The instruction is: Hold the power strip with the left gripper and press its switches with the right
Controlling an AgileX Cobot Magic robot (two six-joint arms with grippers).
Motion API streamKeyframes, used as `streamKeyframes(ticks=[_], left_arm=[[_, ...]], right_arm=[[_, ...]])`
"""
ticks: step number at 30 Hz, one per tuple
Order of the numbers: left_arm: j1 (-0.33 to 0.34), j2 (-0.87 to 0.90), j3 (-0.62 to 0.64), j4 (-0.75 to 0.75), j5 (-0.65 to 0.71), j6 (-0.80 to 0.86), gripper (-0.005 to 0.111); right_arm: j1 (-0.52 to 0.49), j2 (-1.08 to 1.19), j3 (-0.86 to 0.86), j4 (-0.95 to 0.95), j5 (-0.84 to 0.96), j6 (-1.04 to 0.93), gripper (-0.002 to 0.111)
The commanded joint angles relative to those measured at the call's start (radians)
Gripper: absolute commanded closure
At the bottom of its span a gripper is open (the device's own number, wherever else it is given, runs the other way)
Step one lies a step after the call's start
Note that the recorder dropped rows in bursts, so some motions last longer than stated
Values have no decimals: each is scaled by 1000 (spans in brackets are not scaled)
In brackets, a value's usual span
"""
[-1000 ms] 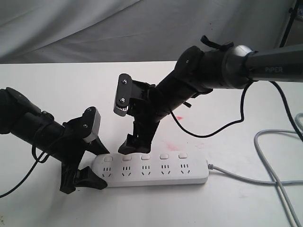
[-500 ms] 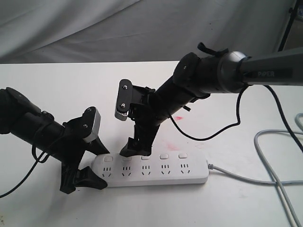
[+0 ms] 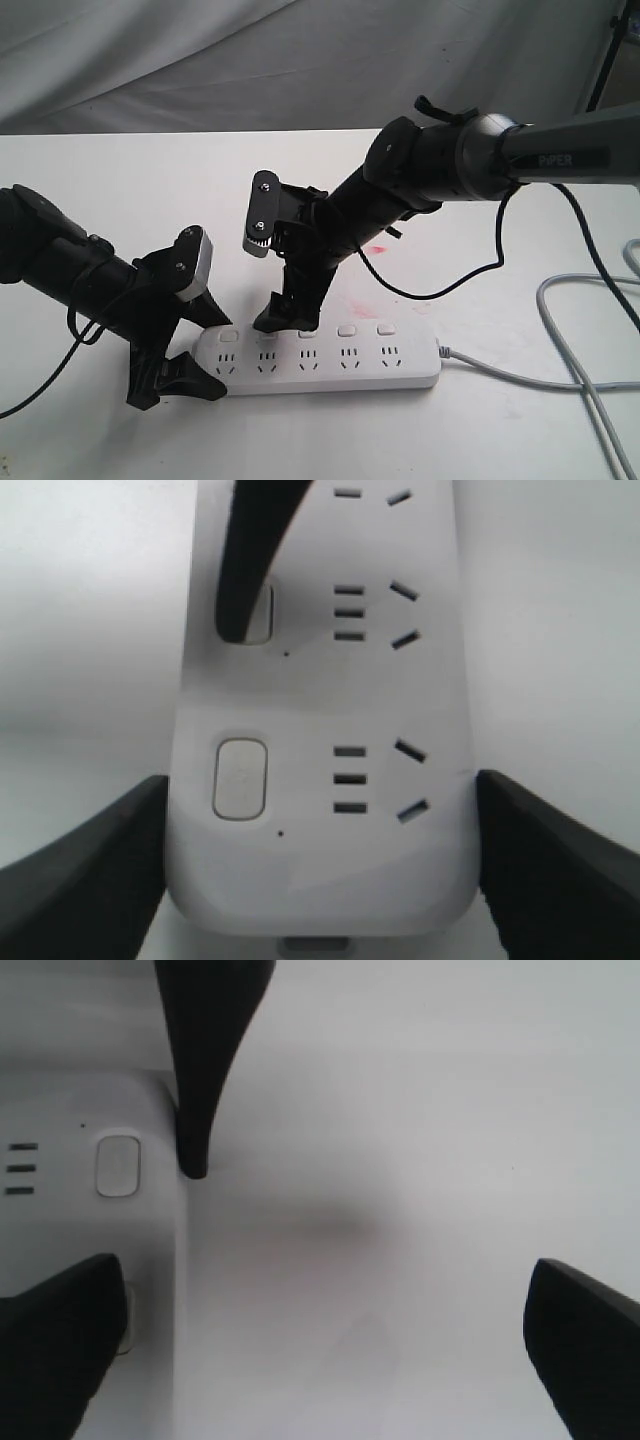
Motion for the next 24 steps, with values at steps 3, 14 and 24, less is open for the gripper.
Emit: streamKeyframes(ticks=[3, 14, 24], left_arm=[[-6, -3, 5, -6, -42, 2, 107], [-6, -3, 5, -6, -42, 2, 107], [-6, -3, 5, -6, -42, 2, 107]], right_arm=[[0, 20, 4, -50, -7, -3, 3], [6, 35, 4, -132, -10, 14, 3], [38, 37, 4, -169, -20, 19, 3]])
